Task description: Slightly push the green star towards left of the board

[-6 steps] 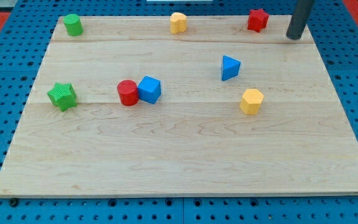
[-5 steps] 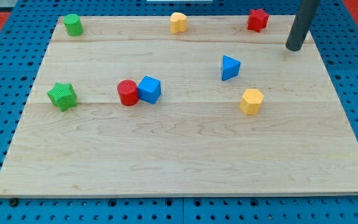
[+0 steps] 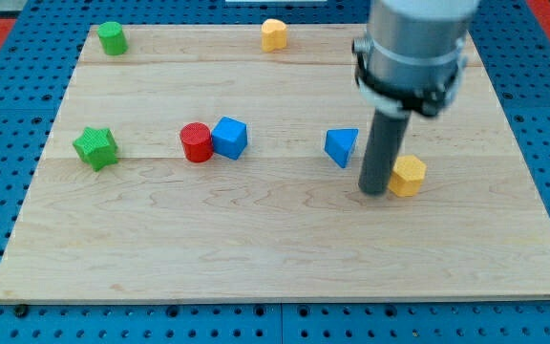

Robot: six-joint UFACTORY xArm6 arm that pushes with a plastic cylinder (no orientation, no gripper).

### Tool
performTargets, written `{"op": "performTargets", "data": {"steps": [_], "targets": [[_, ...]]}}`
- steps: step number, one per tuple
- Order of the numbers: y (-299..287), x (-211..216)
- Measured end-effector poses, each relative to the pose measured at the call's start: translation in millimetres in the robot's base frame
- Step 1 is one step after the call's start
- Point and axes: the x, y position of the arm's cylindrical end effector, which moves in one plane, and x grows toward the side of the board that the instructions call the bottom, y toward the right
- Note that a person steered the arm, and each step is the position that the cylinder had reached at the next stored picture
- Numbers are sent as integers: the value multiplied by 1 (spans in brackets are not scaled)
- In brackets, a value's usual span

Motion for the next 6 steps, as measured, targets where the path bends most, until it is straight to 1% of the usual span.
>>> {"op": "performTargets", "data": {"steps": [1,2,3,4,5,6], "targets": [[-7,32],[-45,39],[-172,29],[-200,-16],[-271,-37],[-294,-82]]}}
